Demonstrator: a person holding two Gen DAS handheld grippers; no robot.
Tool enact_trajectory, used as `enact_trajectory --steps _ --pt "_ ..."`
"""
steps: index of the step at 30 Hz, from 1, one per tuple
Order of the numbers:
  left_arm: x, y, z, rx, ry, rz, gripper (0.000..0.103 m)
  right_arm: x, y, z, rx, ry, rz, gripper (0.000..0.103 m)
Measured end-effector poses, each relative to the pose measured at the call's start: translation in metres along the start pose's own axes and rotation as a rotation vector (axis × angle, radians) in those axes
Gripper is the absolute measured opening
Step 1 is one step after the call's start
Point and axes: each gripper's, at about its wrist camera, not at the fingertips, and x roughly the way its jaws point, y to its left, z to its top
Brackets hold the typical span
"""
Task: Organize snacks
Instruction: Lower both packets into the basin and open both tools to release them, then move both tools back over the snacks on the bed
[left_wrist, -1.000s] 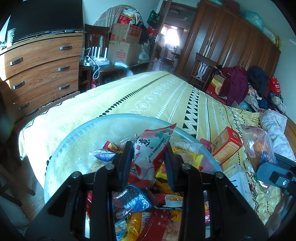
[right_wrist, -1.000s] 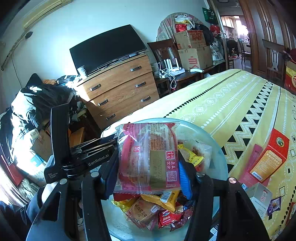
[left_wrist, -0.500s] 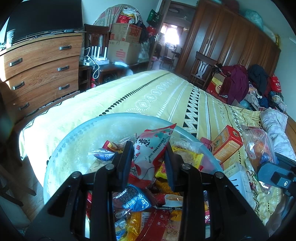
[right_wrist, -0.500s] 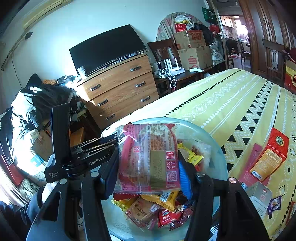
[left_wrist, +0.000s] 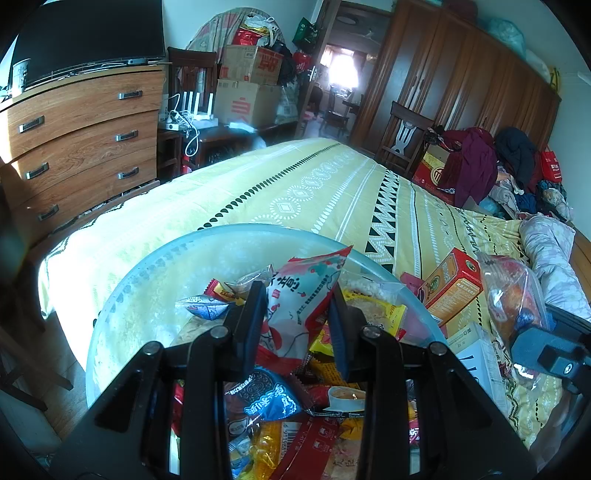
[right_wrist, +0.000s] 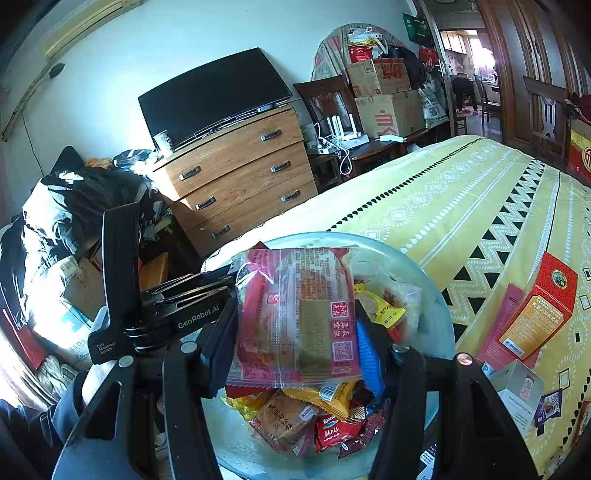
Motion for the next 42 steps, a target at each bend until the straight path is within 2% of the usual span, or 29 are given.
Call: enact_trajectory --steps 13,22,24,27,29,31,42 --pt "0.0 -0.001 0.0 0.0 0.002 0.001 0.034 0.0 0.001 -0.001 0.001 0.002 -0.001 0.061" --pt "0.002 0.005 -0.002 -0.009 0.011 0.015 0.035 0.003 0.002 -0.004 0.019 -0.002 0.004 0.065" --pt "0.002 0.006 -0.002 -0.012 0.011 0.021 0.044 0.002 0.001 -0.003 0.018 -0.006 0.002 0.07" --pt "0.0 0.007 -0.001 -0.011 0.001 0.037 0.061 0.0 0.001 -0.003 0.018 -0.008 0.003 0.071" --pt "0.0 0.005 0.0 -0.008 -0.003 0.06 0.082 0.0 0.001 -0.005 0.019 -0.007 0.002 0.072" --pt "-0.001 0.005 0.0 -0.004 -0.02 0.092 0.093 0.0 -0.001 -0.006 0.027 -0.004 0.0 0.076" --pt "-0.003 -0.004 0.002 0.02 -0.015 0.136 0.098 -0.012 -0.009 -0.018 0.057 -0.003 -0.005 0.085"
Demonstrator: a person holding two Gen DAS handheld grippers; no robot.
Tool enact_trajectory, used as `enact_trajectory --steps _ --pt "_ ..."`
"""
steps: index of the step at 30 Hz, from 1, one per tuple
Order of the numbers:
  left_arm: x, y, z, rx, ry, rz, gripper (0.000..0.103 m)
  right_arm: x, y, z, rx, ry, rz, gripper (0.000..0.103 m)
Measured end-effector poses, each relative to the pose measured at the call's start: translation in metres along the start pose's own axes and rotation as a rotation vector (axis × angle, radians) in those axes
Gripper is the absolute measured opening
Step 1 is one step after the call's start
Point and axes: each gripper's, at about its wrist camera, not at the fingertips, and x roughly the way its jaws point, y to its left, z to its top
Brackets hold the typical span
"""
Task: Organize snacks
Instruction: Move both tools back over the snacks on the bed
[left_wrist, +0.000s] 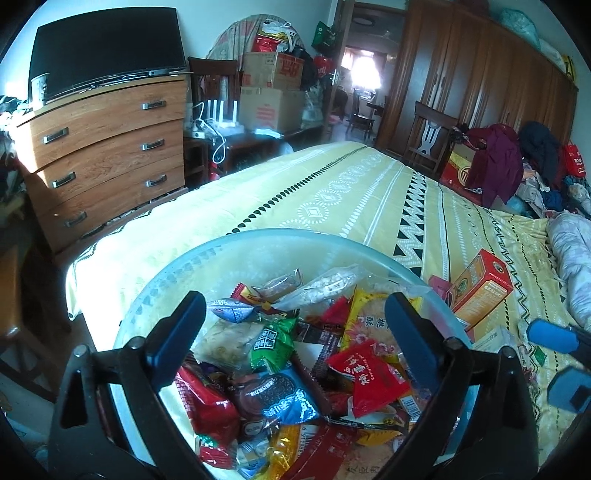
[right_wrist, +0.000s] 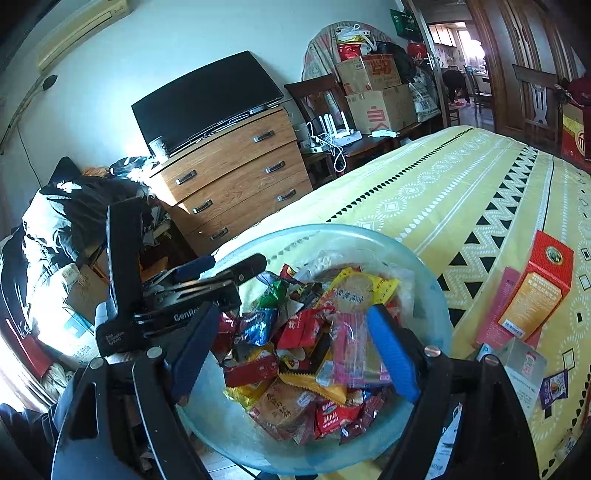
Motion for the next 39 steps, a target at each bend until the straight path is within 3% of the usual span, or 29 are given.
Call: enact_trajectory --steps 10,21,26,31,39 --pt "-0.01 -0.021 -0.005 0.039 -0.003 -0.015 0.098 -0.04 -0.02 -0.052 0.046 -0.007 -0.044 0.085" --pt "-0.041 -0.049 -0.017 0.013 -0.044 -0.073 0.099 -0.137 -0.075 -0.19 0.253 0.015 -0.215 0.085" --pt "-0.052 -0.088 -0.036 0.078 -0.028 -0.126 0.099 -0.171 -0.109 -0.254 0.404 0.039 -0.268 0.085" --pt "-0.057 -0.145 -0.058 0.183 0.035 -0.244 0.099 -0.193 -0.132 -0.293 0.478 0.043 -0.302 0.085" --pt "-0.07 -0.271 -0.101 0.435 0.13 -0.496 0.099 -0.212 -0.155 -0.316 0.51 -0.008 -0.333 0.085"
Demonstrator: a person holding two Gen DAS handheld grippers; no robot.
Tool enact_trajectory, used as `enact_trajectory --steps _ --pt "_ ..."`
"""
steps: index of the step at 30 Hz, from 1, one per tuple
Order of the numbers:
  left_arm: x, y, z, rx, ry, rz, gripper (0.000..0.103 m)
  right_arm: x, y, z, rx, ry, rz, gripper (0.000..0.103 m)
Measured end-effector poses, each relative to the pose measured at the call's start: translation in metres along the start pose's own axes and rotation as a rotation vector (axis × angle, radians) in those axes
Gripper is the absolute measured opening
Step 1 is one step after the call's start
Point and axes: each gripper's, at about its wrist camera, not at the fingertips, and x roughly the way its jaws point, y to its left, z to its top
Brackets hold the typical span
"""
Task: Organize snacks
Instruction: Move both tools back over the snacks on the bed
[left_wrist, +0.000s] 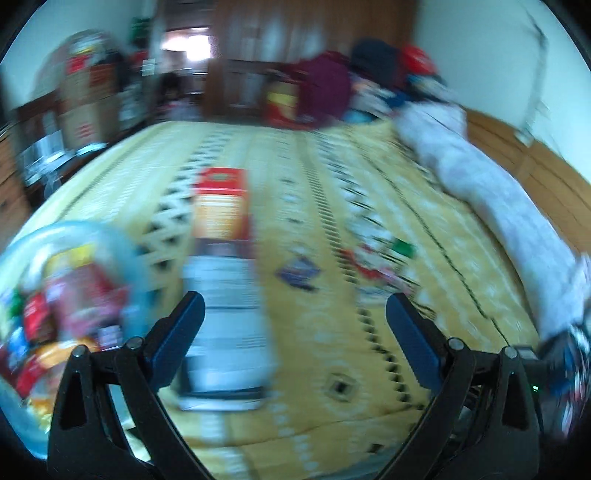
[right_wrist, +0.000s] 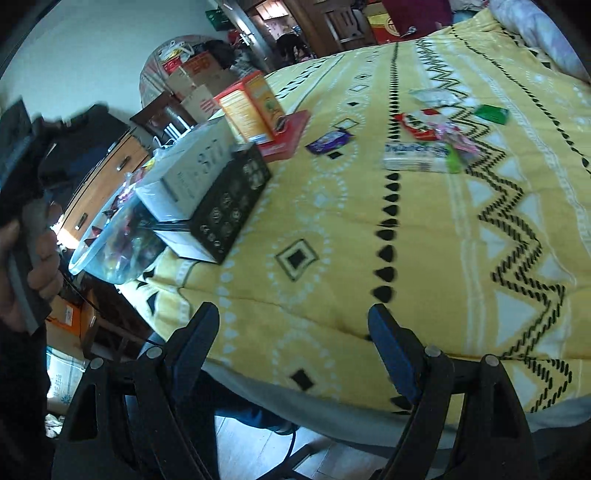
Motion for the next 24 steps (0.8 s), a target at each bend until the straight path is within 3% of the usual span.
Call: enact_trajectory --steps 4,8,10,14,20,24 --pt "0.055 -0.054 0.005 0.137 0.068 -0.108 0.098 -0.003 -0.029 -0.006 0.04 -0.012 -0.011 0.085" --pt "0.145 -0.081 0.005 0.121 0.223 -0.171 0.092 -0.009 -0.068 -0.013 0.111 -0.021 -0.015 0.085" --pt "0.182 -0.09 0.004 0.102 0.26 -0.178 0.091 -0.013 -0.085 -0.016 0.147 -0.021 -0.01 0.085" --pt "0.237 -0.1 0.005 0.079 0.268 -0.145 0.09 -0.023 -0.108 -0.019 0.174 -0.027 -0.009 0.085" --pt "0.299 -0.071 -0.01 0.023 0.413 0.061 0.084 -0.027 -0.137 -0.023 0.212 -0.04 -0.002 0.085" --pt "0.281 -0.077 -0.025 0.082 0.445 -0.04 0.084 -0.027 -0.142 -0.023 0.201 -0.054 0.003 0.085"
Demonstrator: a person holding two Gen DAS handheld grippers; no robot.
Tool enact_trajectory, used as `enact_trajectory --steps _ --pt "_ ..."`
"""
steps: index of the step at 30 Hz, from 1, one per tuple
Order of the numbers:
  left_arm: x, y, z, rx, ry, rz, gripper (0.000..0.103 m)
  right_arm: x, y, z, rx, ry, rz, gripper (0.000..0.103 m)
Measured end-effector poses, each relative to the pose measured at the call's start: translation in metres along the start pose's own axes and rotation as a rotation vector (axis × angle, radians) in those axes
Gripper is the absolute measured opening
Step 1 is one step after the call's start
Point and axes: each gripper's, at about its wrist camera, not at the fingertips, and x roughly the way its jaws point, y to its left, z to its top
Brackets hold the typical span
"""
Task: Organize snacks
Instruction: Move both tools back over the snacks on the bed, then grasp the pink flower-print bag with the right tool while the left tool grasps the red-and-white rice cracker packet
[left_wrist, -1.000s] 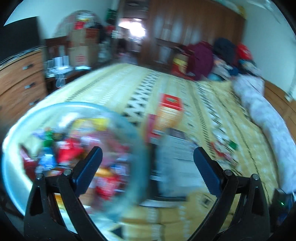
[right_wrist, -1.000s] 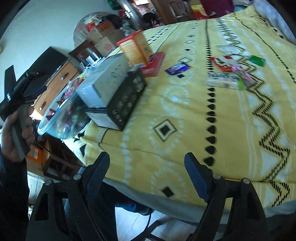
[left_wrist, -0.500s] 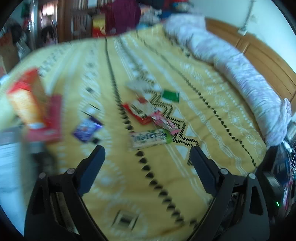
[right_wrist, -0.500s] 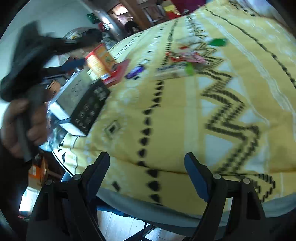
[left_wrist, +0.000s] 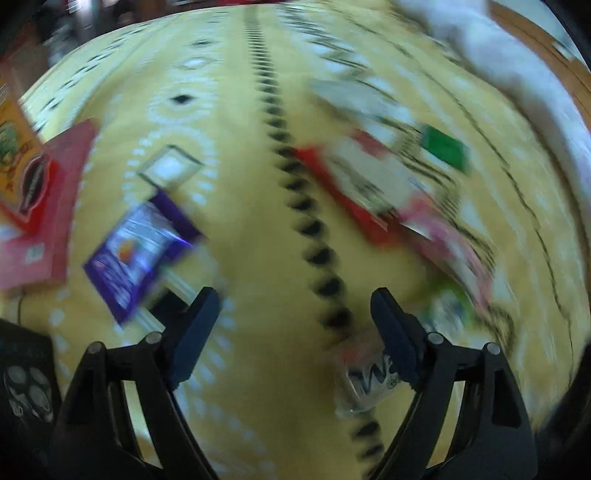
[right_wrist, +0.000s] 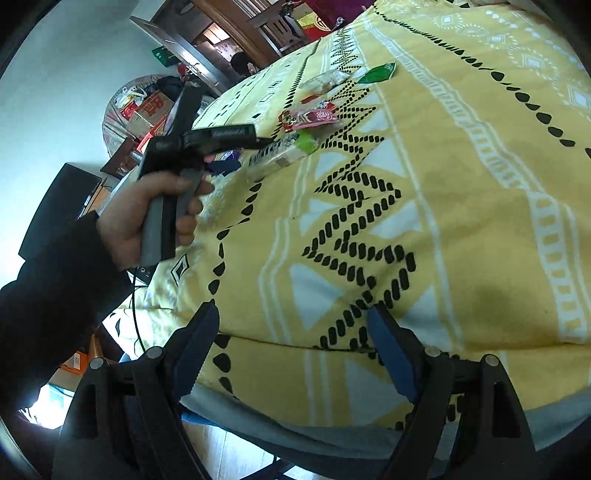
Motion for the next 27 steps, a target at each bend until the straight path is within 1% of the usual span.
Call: enact_trajectory --steps 1,2,4,5,6,8,11,13,15,17,19,22,25,27 --pt "-0.006 -0.009 -0.009 0.053 0.027 -0.051 0.084 0.001 0.0 0.0 -0.002 -0.002 0.0 0.085" --pt "-0.011 -0.017 -0.02 0.092 0.081 -0.13 0.084 0.001 -0.001 0.0 -0.001 -0.005 0.001 0.085" --pt "-0.023 -0.026 -0.036 0.129 0.137 -0.242 0.084 0.0 -0.002 0.0 0.005 -0.013 0.005 0.085" --pt "-0.028 -0.027 -0.04 0.137 0.127 -0.246 0.084 0.0 -0.003 -0.001 0.009 -0.016 0.006 0.085" --pt "-0.036 -0.028 -0.045 0.137 0.107 -0.235 0.084 0.001 -0.005 0.0 0.01 -0.019 0.007 0.085" --pt "-0.049 -0.027 -0.048 0.101 0.057 -0.205 0.084 0.0 -0.004 -0.002 0.007 -0.021 0.005 0.085" --pt "-0.055 -0.027 -0.039 0.069 -0.016 -0.175 0.084 0.0 -0.003 -0.004 0.004 -0.018 0.0 0.085" --pt "-0.053 -0.031 -0.025 0.049 -0.048 -0.157 0.084 -0.002 -0.002 -0.004 0.006 -0.022 0.0 0.085" --pt "-0.052 -0.033 -0.011 0.032 -0.1 -0.13 0.084 -0.004 -0.001 -0.003 0.009 -0.028 -0.002 0.085" --pt "-0.054 -0.026 -0.005 0.012 -0.141 -0.092 0.084 -0.007 0.003 0.001 0.006 -0.039 -0.01 0.085" --pt "-0.063 -0.019 -0.008 -0.006 -0.208 -0.04 0.084 -0.009 0.007 0.007 0.007 -0.053 -0.007 0.085" --pt "-0.076 0.002 -0.021 -0.05 -0.26 0.033 0.084 -0.01 0.012 0.029 0.006 -0.089 0.005 0.085" --pt "-0.09 0.021 -0.037 -0.082 -0.298 0.073 0.084 0.0 0.014 0.065 0.009 -0.133 0.012 0.085" --pt "-0.095 0.027 -0.045 -0.086 -0.308 0.083 0.084 0.017 0.016 0.095 -0.006 -0.145 -0.002 0.085"
